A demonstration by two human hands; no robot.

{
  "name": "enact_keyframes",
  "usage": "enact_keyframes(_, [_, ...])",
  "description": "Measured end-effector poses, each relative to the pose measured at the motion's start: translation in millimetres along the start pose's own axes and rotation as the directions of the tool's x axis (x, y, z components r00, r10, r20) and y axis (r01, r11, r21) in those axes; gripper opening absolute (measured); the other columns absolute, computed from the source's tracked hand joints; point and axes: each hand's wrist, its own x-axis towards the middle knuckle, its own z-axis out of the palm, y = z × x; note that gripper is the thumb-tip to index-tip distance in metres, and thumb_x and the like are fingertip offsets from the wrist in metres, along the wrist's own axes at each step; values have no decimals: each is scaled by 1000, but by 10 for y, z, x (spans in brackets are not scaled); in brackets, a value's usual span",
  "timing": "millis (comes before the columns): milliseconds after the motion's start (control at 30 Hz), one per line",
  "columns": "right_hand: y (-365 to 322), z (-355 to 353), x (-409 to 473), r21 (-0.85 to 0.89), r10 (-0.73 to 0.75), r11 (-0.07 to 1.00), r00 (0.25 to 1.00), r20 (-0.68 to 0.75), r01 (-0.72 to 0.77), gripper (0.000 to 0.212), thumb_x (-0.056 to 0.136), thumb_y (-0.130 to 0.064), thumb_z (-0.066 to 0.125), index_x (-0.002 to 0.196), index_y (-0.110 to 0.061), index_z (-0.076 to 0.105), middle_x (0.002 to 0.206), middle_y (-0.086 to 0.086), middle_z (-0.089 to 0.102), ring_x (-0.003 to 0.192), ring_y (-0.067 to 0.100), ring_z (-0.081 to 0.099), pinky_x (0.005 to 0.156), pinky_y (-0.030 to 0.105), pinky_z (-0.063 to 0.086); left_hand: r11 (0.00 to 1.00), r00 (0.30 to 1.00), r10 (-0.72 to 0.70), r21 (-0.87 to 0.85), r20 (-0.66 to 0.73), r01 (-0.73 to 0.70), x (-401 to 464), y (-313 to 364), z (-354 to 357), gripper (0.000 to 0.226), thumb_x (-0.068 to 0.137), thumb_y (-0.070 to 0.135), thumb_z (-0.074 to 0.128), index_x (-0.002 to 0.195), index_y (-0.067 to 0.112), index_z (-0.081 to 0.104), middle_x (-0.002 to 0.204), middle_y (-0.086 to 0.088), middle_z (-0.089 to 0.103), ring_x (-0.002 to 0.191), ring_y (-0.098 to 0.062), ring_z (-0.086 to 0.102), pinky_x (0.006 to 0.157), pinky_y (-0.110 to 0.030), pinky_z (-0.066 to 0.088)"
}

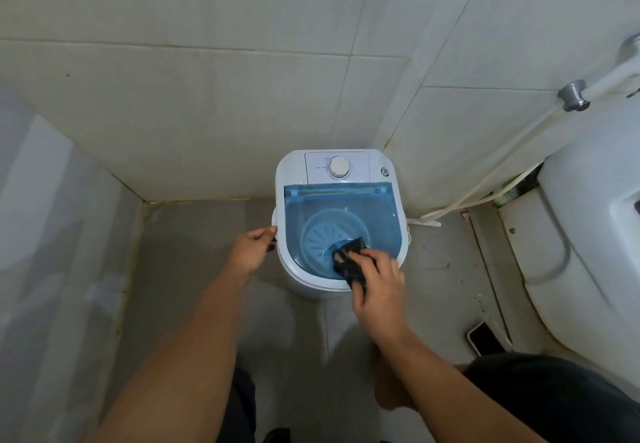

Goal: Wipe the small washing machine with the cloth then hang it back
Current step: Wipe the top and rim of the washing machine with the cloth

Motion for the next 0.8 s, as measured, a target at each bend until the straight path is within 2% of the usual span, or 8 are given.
enact_keyframes(133, [-476, 287, -178, 40, -187, 982, 977, 103, 183, 59, 74, -17, 68, 130, -32, 59, 130, -2, 57, 107, 25, 54, 84, 41, 45, 999, 1000, -3, 49, 20, 2, -6, 30, -17, 29, 95, 33, 63, 116, 16, 73, 105, -2, 76, 99, -18, 72, 99, -35, 51])
enact_keyframes(267, [-821, 465, -250, 115, -525, 846, 776, 350, 521, 45, 87, -25, 56, 132, -29, 57, 133, 1, 56, 106, 29, 55, 80, 44, 46, 995, 999, -10, 104, 47, 5, -22, 89, -66, 19, 94, 37, 62, 105, 25, 74, 109, 0, 75, 100, -14, 71, 100, -34, 44])
enact_keyframes(300, [-827, 421, -272, 144, -526, 849, 785, 329, 508, 46, 87, -25, 56, 133, -29, 56, 133, 2, 57, 107, 29, 56, 80, 44, 46, 993, 999, -8, 115, 54, 1, -10, 92, -76, 20, 94, 38, 63, 105, 25, 74, 111, -1, 75, 101, -15, 70, 101, -34, 43])
enact_keyframes(400, [-657, 111, -225, 218, -397, 905, 911, 116, 366, 57, 80, -13, 63, 135, -24, 58, 133, 5, 58, 114, 29, 57, 88, 45, 47, 992, 998, -28, 128, 62, 20, -20, 102, -71, 31, 95, 39, 61, 118, 20, 72, 116, 1, 73, 99, -11, 69, 97, -35, 40])
enact_keyframes(533, [6, -280, -5, 148, -39, 987, 987, -155, 63, 54, 77, -6, 69, 130, -20, 65, 135, 7, 55, 124, 28, 53, 102, 44, 42, 995, 999, -19, 99, 49, 14, -74, 106, -35, 33, 98, 33, 58, 124, 16, 70, 115, -2, 72, 96, -11, 68, 85, -25, 43])
enact_keyframes(600, [292, -341, 17, 77, 88, 994, 982, -168, -76, 49, 81, -8, 67, 128, -20, 64, 136, 8, 51, 125, 29, 50, 98, 51, 43, 997, 999, -13, 71, 43, 10, -68, 93, -45, 32, 97, 32, 60, 122, 15, 71, 112, -2, 73, 100, -15, 70, 99, -32, 47])
enact_keyframes(667, [394, -269, -35, -10, 76, 997, 990, -122, -78, 48, 80, -8, 67, 126, -20, 61, 137, 10, 49, 122, 32, 50, 92, 54, 43, 998, 998, -22, 68, 58, 18, -61, 88, -60, 31, 95, 35, 62, 119, 18, 73, 111, 0, 75, 101, -15, 71, 108, -37, 43])
enact_keyframes(800, [182, -45, -172, -50, -55, 997, 998, -35, 54, 56, 74, -7, 76, 124, -24, 59, 137, 11, 47, 116, 32, 49, 88, 49, 42, 997, 997, -38, 73, 71, 32, -66, 99, -63, 30, 94, 39, 62, 117, 22, 74, 111, 3, 75, 97, -10, 70, 101, -35, 41])
